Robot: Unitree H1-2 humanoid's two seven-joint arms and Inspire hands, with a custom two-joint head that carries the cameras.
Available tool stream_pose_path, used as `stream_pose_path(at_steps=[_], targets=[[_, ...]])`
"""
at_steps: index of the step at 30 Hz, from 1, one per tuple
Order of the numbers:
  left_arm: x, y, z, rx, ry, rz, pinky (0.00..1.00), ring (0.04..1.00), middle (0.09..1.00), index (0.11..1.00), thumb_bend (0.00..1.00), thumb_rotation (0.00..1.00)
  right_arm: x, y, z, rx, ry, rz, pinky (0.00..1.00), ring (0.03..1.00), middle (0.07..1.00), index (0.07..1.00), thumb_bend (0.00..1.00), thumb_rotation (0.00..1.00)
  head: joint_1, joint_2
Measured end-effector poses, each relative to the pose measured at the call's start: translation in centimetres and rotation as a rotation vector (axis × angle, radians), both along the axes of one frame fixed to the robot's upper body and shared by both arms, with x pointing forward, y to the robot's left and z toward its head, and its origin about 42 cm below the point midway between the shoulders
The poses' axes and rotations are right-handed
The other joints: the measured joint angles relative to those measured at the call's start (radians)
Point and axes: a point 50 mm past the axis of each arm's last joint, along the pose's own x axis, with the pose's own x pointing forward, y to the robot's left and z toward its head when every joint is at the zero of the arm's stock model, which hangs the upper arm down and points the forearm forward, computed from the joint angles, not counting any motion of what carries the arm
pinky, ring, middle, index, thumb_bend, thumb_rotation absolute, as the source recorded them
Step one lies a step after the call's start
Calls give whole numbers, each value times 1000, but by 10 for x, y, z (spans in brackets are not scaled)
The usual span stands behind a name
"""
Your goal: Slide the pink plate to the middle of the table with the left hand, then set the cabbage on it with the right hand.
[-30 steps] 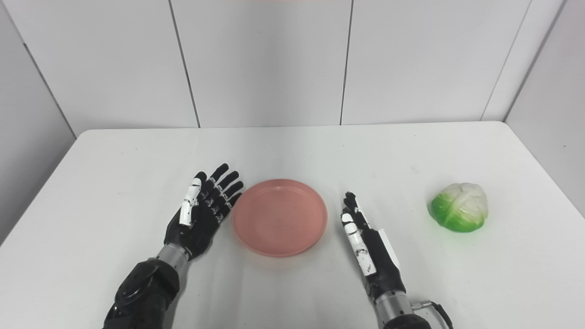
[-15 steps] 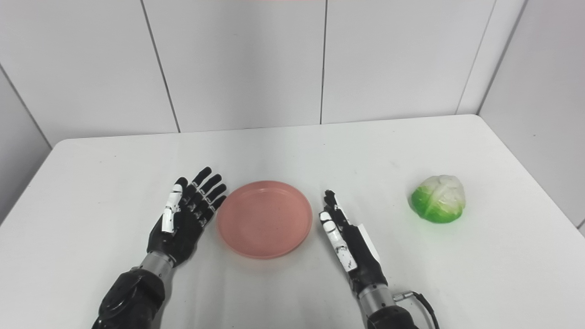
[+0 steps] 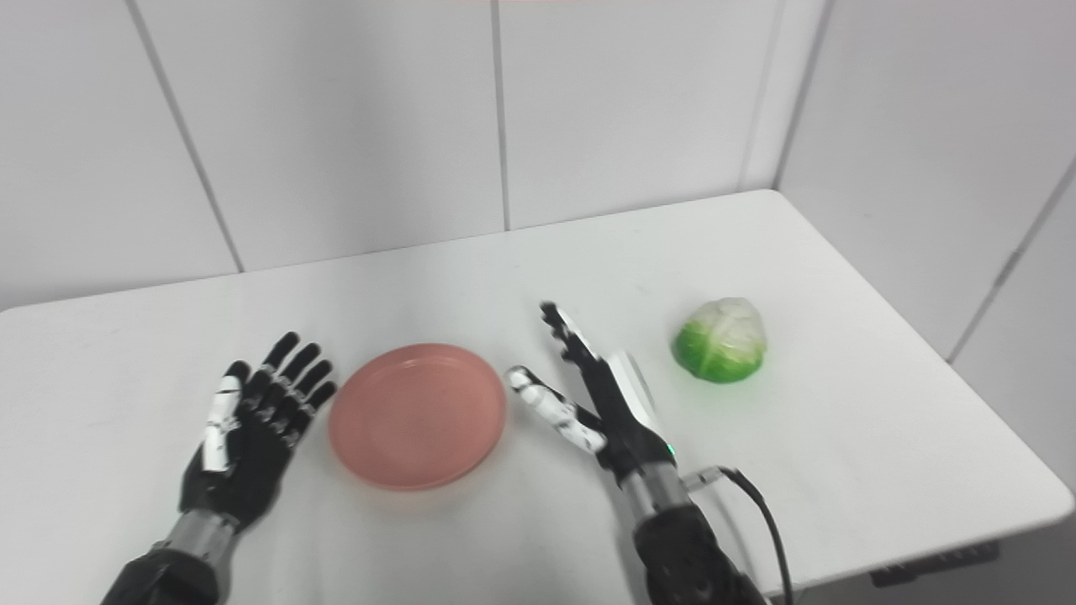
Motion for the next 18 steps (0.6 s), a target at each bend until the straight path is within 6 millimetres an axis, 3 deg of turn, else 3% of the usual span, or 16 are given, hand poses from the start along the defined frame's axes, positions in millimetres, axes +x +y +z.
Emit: stream_pose_path(at_steps=[5,11,18], targets=[[9,8,0,6,-5,16,883,890,899,893,500,923,12,-12,35,-29,-88,-29,850,900,924,941,981,632,-43,-6],[12,17,-1,11,-4,22,842,875,888,885,508,918,14,-37,65,-110,-138,-61,910,937,943,957,1000,589,-75,-11],[16,30,-1,17,-5,48,829,866,873,863,533,847,11,-61,101,-219,-214,-105,900,941,951,974,1000,587,-112,-18]])
